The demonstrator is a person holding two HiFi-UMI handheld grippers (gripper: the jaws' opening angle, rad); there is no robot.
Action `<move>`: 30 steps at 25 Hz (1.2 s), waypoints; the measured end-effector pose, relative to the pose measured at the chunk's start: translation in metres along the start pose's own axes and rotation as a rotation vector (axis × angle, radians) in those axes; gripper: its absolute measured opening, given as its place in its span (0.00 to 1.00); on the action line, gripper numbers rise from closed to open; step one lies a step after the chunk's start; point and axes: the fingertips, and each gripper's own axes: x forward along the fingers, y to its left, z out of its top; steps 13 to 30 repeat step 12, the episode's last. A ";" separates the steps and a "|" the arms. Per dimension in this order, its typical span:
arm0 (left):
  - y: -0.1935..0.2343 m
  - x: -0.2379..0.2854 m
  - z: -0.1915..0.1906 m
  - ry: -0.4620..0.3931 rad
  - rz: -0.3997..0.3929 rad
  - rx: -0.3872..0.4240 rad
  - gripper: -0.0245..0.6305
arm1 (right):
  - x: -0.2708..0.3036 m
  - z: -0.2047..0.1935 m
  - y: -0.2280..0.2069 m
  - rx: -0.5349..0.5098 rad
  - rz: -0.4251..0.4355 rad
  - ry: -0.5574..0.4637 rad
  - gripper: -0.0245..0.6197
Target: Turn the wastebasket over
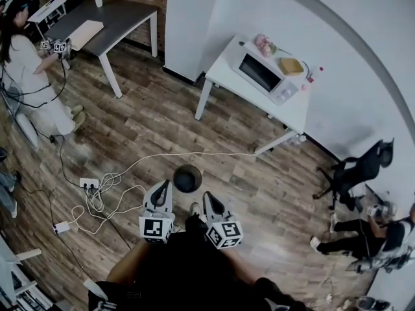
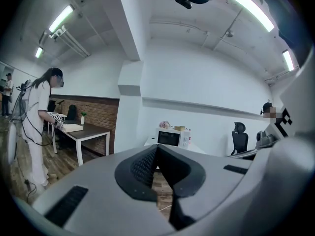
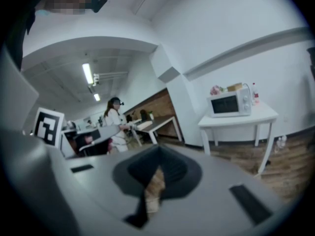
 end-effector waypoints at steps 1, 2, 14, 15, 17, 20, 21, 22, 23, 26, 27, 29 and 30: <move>0.000 0.000 -0.001 0.002 -0.003 0.009 0.09 | 0.000 -0.002 0.000 0.006 0.003 0.002 0.09; 0.000 0.000 -0.002 0.004 -0.007 0.016 0.09 | 0.000 -0.003 0.000 0.011 0.006 0.003 0.09; -0.009 -0.002 -0.003 0.001 0.002 -0.052 0.09 | -0.007 -0.007 -0.004 0.010 0.005 -0.002 0.09; -0.009 -0.002 -0.003 0.001 0.002 -0.052 0.09 | -0.007 -0.007 -0.004 0.010 0.005 -0.002 0.09; -0.009 -0.002 -0.003 0.001 0.002 -0.052 0.09 | -0.007 -0.007 -0.004 0.010 0.005 -0.002 0.09; -0.009 -0.002 -0.003 0.001 0.002 -0.052 0.09 | -0.007 -0.007 -0.004 0.010 0.005 -0.002 0.09; -0.009 -0.002 -0.003 0.001 0.002 -0.052 0.09 | -0.007 -0.007 -0.004 0.010 0.005 -0.002 0.09; -0.009 -0.002 -0.003 0.001 0.002 -0.052 0.09 | -0.007 -0.007 -0.004 0.010 0.005 -0.002 0.09; -0.009 -0.002 -0.003 0.001 0.002 -0.052 0.09 | -0.007 -0.007 -0.004 0.010 0.005 -0.002 0.09; -0.009 -0.002 -0.003 0.001 0.002 -0.052 0.09 | -0.007 -0.007 -0.004 0.010 0.005 -0.002 0.09; -0.009 -0.002 -0.003 0.001 0.002 -0.052 0.09 | -0.007 -0.007 -0.004 0.010 0.005 -0.002 0.09; -0.009 -0.002 -0.003 0.001 0.002 -0.052 0.09 | -0.007 -0.007 -0.004 0.010 0.005 -0.002 0.09; -0.009 -0.002 -0.003 0.001 0.002 -0.052 0.09 | -0.007 -0.007 -0.004 0.010 0.005 -0.002 0.09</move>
